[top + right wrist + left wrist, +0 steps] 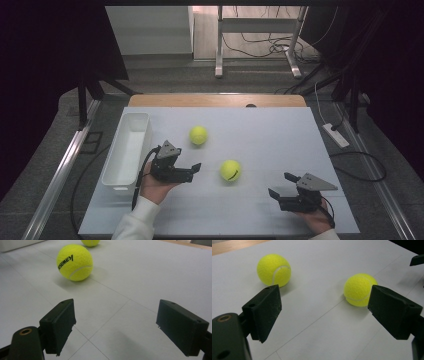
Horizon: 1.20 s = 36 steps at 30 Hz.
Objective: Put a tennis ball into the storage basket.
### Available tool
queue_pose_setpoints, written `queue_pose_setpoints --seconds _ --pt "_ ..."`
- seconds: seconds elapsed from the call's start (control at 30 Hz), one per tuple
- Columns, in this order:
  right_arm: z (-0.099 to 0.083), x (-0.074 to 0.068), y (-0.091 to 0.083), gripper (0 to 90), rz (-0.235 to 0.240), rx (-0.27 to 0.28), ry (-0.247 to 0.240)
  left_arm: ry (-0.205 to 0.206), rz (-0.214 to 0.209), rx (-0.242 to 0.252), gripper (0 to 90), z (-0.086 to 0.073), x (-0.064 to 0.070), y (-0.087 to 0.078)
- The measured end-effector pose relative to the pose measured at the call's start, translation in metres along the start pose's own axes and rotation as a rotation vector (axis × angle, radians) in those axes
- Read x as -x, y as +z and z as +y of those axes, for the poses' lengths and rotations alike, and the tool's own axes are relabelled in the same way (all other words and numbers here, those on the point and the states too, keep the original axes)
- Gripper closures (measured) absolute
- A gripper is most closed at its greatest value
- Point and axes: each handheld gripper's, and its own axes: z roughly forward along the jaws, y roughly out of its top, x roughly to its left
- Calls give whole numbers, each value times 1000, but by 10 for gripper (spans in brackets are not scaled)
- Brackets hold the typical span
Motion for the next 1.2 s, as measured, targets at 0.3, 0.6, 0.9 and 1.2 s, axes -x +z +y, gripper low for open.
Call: queue_pose_setpoints --seconds 0.3,0.6,0.9,1.2 --pt "0 0 0 150 1 -2 0 5 22 -13 134 6 -5 12" --pt "0 0 1 150 -2 -4 -2 10 31 -30 130 15 -10 22" --pt "-1 1 1 150 -3 -7 -5 14 49 -43 129 22 -16 28" --pt "-1 0 2 150 -1 -11 -8 12 62 -51 129 31 -21 36"
